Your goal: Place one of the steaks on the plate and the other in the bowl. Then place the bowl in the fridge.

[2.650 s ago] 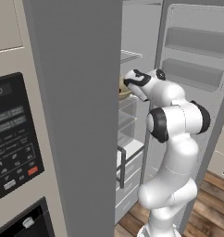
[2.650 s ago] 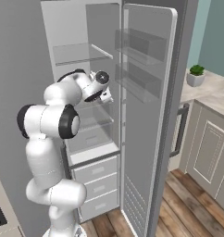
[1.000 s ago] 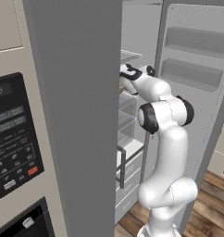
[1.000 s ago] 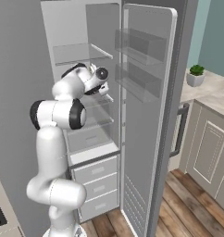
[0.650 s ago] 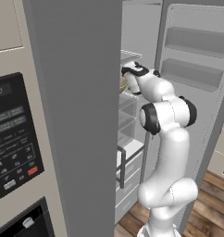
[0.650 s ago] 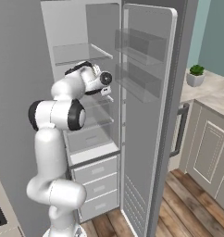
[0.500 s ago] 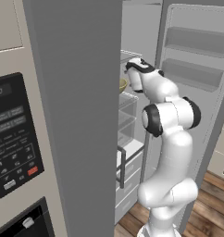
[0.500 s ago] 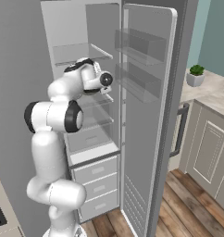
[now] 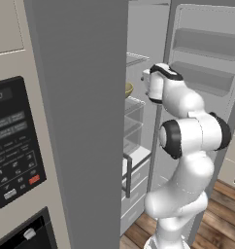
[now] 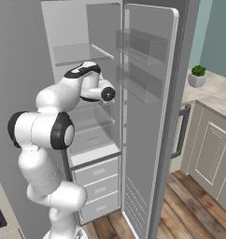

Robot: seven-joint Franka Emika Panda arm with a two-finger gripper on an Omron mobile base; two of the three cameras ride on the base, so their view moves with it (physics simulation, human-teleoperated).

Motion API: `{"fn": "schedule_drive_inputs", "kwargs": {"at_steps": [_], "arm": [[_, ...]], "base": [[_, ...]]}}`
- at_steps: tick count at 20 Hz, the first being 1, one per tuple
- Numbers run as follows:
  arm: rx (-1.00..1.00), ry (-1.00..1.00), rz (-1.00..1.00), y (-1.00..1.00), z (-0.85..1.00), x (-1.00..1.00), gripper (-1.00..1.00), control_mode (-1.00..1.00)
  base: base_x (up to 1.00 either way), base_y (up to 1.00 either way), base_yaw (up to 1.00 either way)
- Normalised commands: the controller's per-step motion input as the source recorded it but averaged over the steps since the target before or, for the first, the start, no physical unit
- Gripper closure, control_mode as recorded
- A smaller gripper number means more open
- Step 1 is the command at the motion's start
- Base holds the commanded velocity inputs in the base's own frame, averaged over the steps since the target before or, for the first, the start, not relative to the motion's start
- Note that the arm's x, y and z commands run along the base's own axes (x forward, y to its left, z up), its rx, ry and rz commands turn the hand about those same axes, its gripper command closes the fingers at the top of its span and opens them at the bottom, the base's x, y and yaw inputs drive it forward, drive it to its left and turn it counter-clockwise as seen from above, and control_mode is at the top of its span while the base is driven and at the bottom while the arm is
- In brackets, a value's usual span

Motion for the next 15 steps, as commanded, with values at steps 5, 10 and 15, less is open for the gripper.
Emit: {"fn": "schedule_drive_inputs", "kwargs": {"at_steps": [5,10,15], "arm": [[0.04,-0.03,0.0,-0.21,0.96,-1.0,-1.0,-1.0],[0.03,-0.01,0.0,-0.22,0.96,-1.0,-1.0,-1.0],[0.0,0.02,0.0,-0.27,0.53,-1.0,-1.0,-1.0]], "base": [[0.0,0.0,0.0],[0.0,0.0,0.0],[0.0,0.0,0.0]]}}
